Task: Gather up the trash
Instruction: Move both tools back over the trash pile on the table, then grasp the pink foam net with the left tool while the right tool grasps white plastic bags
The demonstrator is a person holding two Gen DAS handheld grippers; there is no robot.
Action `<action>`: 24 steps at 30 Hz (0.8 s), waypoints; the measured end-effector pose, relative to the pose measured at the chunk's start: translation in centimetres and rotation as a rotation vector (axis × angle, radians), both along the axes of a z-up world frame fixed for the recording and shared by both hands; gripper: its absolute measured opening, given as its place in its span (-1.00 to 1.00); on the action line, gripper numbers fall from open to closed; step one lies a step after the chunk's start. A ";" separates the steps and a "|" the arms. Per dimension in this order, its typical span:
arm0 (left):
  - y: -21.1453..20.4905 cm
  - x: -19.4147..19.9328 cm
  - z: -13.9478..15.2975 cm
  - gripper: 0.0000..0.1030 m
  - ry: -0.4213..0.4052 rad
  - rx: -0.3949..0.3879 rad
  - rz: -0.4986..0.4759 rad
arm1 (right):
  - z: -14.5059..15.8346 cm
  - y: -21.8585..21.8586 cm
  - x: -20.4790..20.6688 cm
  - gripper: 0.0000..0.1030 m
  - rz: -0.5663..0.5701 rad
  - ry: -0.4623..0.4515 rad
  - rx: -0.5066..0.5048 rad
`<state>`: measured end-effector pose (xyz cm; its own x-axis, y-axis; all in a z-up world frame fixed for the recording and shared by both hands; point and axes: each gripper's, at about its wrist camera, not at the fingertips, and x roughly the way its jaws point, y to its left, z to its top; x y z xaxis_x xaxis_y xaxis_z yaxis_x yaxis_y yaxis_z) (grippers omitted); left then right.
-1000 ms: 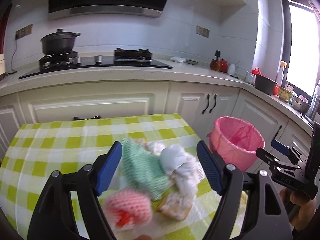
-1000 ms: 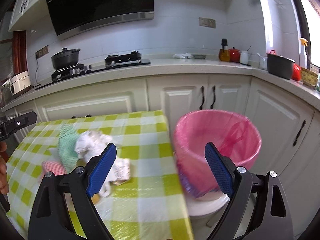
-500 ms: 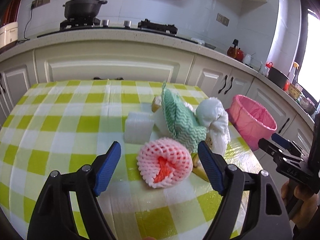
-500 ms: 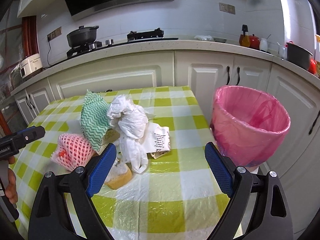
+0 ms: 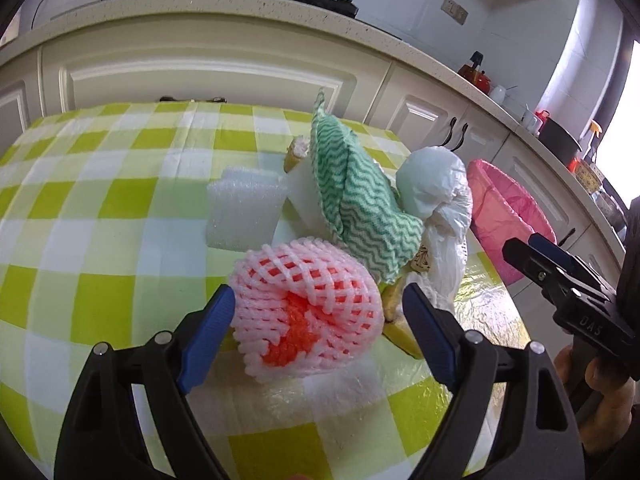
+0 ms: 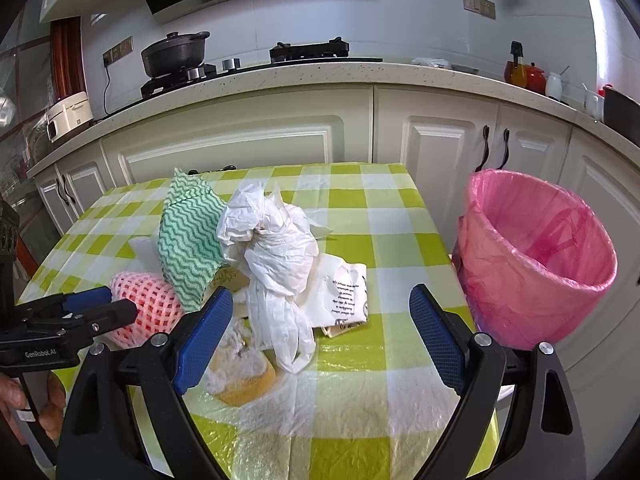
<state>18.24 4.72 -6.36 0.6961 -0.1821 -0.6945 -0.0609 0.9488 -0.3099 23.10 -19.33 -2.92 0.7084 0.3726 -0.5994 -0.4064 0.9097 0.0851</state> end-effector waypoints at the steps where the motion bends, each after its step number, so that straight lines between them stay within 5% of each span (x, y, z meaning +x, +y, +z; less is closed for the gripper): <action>1: 0.1 0.2 -0.2 0.61 0.007 -0.006 0.005 | 0.0 0.2 0.2 0.64 0.005 0.001 -0.001; 12: 1.0 1.2 -1.6 0.58 0.065 0.002 0.025 | -0.7 3.7 3.7 0.64 0.056 0.009 -0.063; 15: 1.0 1.3 -1.7 0.41 0.069 0.007 0.021 | -1.1 4.4 4.7 0.61 0.071 0.030 -0.074; 20: 1.3 1.2 -1.5 0.07 0.066 0.006 0.011 | -1.7 5.0 5.2 -0.13 0.099 0.051 -0.091; 24: 1.3 0.9 -1.0 -0.14 0.057 0.013 0.010 | -1.8 5.1 4.9 -0.35 0.102 0.058 -0.088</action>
<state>19.18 6.06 -7.38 0.6568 -0.1657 -0.7356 -0.0881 0.9520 -0.2931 27.97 -14.27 -4.69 0.6327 0.3853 -0.6717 -0.4939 0.8689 0.0331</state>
